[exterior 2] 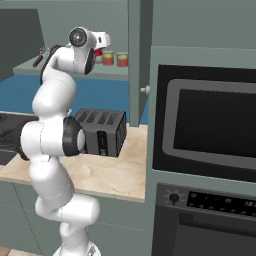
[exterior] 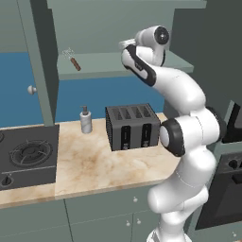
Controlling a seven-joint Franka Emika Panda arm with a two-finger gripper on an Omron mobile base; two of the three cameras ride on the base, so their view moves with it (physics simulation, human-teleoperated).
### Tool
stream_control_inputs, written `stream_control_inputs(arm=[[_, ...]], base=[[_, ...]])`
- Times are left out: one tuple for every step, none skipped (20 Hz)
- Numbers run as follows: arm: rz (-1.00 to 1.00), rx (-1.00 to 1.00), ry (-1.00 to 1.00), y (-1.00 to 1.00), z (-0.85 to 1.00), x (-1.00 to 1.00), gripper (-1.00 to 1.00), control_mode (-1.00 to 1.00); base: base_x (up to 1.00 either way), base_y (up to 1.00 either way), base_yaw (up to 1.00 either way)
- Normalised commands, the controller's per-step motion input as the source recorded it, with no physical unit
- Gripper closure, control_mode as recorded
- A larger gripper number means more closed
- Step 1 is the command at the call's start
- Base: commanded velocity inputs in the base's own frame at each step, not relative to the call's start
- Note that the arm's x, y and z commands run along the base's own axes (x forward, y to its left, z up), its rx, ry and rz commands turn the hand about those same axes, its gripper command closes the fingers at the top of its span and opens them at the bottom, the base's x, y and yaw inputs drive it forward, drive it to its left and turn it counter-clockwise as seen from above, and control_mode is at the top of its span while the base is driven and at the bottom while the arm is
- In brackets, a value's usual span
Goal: Pick the cans from the counter and place them in their designated side in the cabinet.
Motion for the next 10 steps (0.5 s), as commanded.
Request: stream_control_inputs(arm=[[0.00,0.00,-0.19,0.00,0.05,-0.66,-1.00,-1.00],[0.00,0.00,-0.22,0.00,0.00,-0.71,-1.00,-1.00],[0.01,0.00,-0.23,0.00,0.00,-0.72,-1.00,-1.00],[0.01,0.00,-0.24,0.00,0.00,-0.74,-1.00,-1.00],[0.00,0.00,-0.24,0.00,0.00,-0.76,-1.00,-1.00],[0.00,0.00,-0.23,0.00,0.00,-0.75,-1.00,-1.00],[0.00,0.00,-0.22,0.00,0.00,-0.77,-1.00,-1.00],[0.00,0.00,-0.20,0.00,0.00,-0.80,-1.00,-1.00],[0.00,0.00,-0.16,0.00,0.00,-0.83,-1.00,-1.00],[0.00,0.00,-0.14,0.00,0.00,-0.85,-1.00,-1.00]], base=[[0.00,0.00,0.00],[0.00,0.00,0.00],[0.00,0.00,0.00],[0.00,0.00,0.00],[0.00,0.00,0.00],[0.00,0.00,0.00],[0.00,0.00,0.00],[0.00,0.00,0.00],[0.00,0.00,0.00],[0.00,0.00,0.00]])
